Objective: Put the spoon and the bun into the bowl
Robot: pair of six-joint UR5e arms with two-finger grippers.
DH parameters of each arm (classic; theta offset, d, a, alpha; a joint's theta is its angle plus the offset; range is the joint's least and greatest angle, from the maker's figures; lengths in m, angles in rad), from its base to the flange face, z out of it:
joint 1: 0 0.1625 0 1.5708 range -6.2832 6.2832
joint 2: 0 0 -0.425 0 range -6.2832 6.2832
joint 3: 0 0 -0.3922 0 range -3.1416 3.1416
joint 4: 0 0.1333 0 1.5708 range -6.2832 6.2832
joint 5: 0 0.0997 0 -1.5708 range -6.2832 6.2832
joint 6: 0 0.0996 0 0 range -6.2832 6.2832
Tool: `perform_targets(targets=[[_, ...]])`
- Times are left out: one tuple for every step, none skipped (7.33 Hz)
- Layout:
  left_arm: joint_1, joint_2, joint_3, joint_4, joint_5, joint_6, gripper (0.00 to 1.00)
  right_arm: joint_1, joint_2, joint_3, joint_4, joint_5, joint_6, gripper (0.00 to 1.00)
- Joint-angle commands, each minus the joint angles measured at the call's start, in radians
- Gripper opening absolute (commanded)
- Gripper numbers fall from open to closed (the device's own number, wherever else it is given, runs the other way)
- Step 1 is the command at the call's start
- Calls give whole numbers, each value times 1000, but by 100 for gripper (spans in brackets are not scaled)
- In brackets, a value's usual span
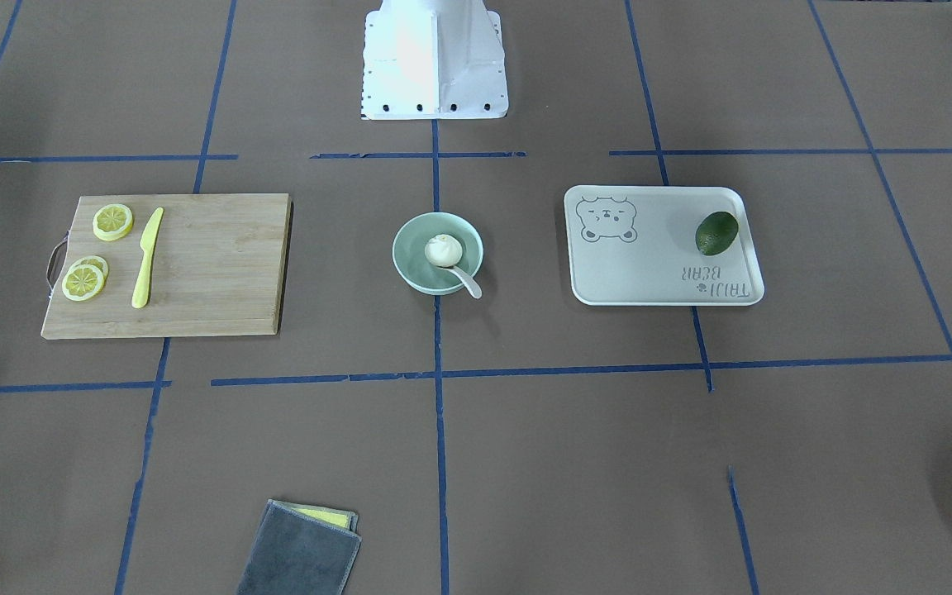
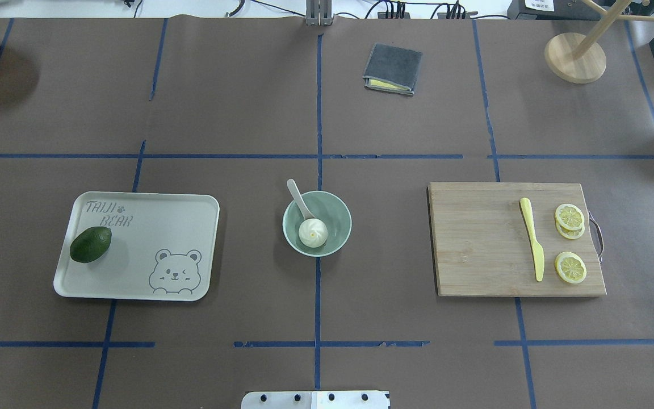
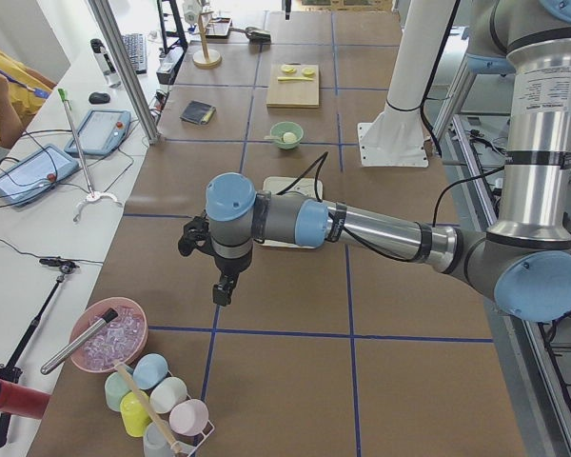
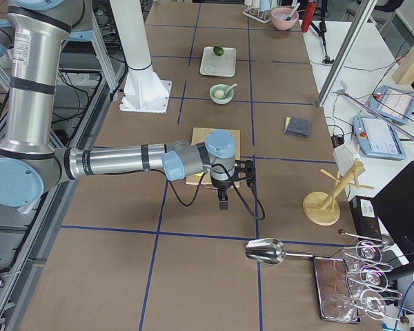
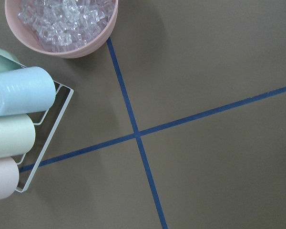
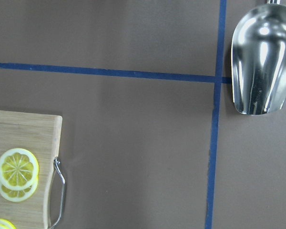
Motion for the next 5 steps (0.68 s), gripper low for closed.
perform_targets(targets=[[1,38,-4,-2,-6,4,100,36,-1,-13,-30,45,-49,100],[2,39,10,3,-7,4,100,47,1,8,-79,84,-87,100],[2,42,13,4,-7,5,100,88,1,40,-140,86,-145,100],[7,60,21,4,-7,4,100,108,7,74,-215,84,-202,100],[8,64,20,1,-9,7,100,125,17,80,-265,80,-249,100]])
